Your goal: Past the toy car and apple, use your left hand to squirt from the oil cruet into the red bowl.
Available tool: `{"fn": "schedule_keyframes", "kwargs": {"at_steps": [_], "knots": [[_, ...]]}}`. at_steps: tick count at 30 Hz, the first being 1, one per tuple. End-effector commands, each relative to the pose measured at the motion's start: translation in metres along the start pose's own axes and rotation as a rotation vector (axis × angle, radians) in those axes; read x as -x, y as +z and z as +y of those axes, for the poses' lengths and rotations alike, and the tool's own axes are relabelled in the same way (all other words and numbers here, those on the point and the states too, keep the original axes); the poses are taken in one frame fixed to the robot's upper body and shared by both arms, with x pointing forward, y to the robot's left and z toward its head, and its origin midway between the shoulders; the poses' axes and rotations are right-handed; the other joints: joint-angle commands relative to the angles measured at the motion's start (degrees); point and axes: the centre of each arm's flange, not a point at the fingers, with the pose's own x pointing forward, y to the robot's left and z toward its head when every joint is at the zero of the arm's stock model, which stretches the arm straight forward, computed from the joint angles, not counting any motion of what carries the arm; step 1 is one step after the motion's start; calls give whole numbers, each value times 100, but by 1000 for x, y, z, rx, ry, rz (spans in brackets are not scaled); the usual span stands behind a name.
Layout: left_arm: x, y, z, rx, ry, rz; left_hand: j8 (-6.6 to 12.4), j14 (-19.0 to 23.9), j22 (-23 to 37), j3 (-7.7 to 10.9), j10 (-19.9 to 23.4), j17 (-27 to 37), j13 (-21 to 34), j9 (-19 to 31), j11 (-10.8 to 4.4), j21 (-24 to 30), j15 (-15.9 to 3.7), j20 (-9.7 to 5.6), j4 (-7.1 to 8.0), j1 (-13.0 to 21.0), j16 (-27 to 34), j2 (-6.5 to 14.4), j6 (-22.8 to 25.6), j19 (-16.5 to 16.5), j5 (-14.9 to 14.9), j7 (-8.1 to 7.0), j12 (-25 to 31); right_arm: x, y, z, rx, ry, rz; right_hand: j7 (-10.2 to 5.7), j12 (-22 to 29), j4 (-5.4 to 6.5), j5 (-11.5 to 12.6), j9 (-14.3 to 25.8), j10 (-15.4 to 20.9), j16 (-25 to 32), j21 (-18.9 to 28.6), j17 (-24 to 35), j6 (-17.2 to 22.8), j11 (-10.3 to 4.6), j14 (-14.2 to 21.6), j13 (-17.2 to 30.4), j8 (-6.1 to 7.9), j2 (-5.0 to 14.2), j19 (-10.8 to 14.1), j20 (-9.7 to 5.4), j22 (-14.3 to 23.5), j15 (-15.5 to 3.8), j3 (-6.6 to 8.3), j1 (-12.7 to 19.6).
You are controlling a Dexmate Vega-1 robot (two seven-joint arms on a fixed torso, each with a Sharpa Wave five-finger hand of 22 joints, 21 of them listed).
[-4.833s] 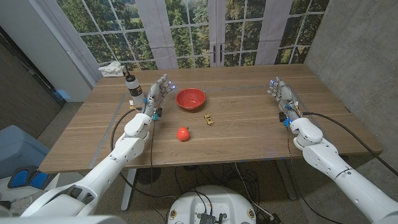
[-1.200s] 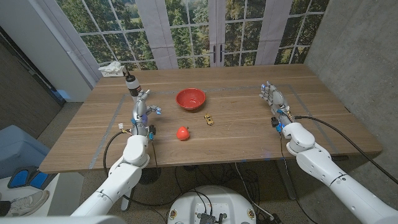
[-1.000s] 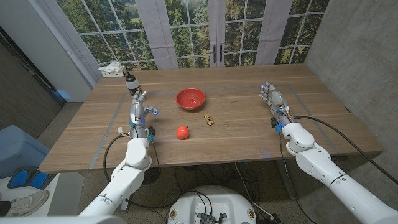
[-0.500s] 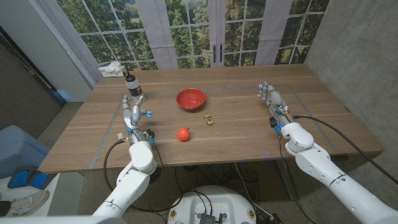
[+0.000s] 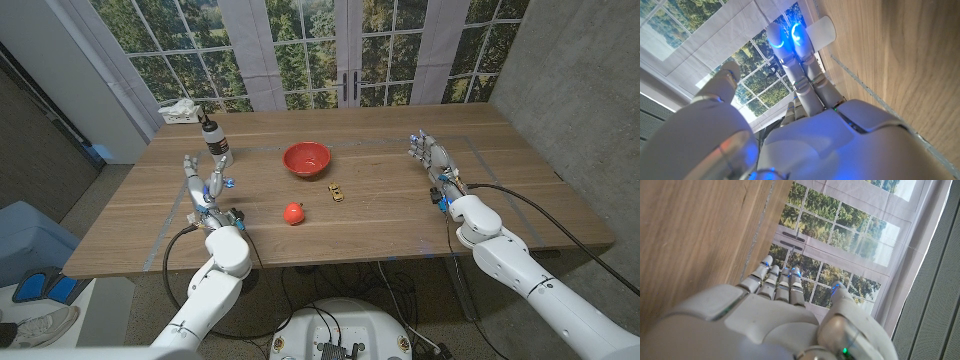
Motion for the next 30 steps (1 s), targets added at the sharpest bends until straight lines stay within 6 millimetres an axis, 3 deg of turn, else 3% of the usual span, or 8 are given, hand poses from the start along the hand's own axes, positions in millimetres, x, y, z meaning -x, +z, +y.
{"fn": "schedule_keyframes", "kwargs": {"at_steps": [1,7,17,22,30], "knots": [[-23,8,1,-95,30,24,61,-72,-34,-122,24,13,17,24,82,49,-14,-389,-5,174,83,-78,60,-2,-6,53,-13,-9,-4,13,-5,69,25,-13,30,-33,0,7,6,31,-21,1,65,24,4,6,41,24,65,24,15,44,22,28],[-36,11,-6,-145,9,38,97,-97,-102,-283,11,15,15,23,222,70,-20,-412,-2,389,161,-133,196,-6,-3,70,-36,-13,-7,22,-10,105,38,-8,30,-46,-2,8,4,34,-45,-6,75,24,6,0,39,23,71,26,15,51,24,25],[-56,16,-13,-198,-27,43,119,-114,-157,-426,8,-2,8,21,313,85,-19,-399,17,528,218,-146,332,-20,-4,100,-39,-13,-9,21,-14,108,40,-17,30,-66,-4,9,-3,36,-89,-18,77,15,-3,-10,30,20,84,16,17,50,24,15],[-67,11,-17,-206,-33,64,100,-71,-199,-517,-17,39,2,21,384,109,-27,-390,27,630,311,-129,365,-4,0,184,-49,-10,-9,20,-18,98,41,-23,32,-76,-6,10,-2,41,-122,-26,72,8,-2,-16,23,18,91,10,18,48,22,1],[-77,7,-20,-214,-28,83,-14,-46,-162,-654,-77,61,-9,18,374,203,-21,-411,53,761,409,-104,215,11,4,346,-60,-8,-8,20,-8,95,41,-26,31,-84,-7,11,-6,45,-152,-32,76,6,-4,-22,21,19,98,13,19,38,21,-13]]}}
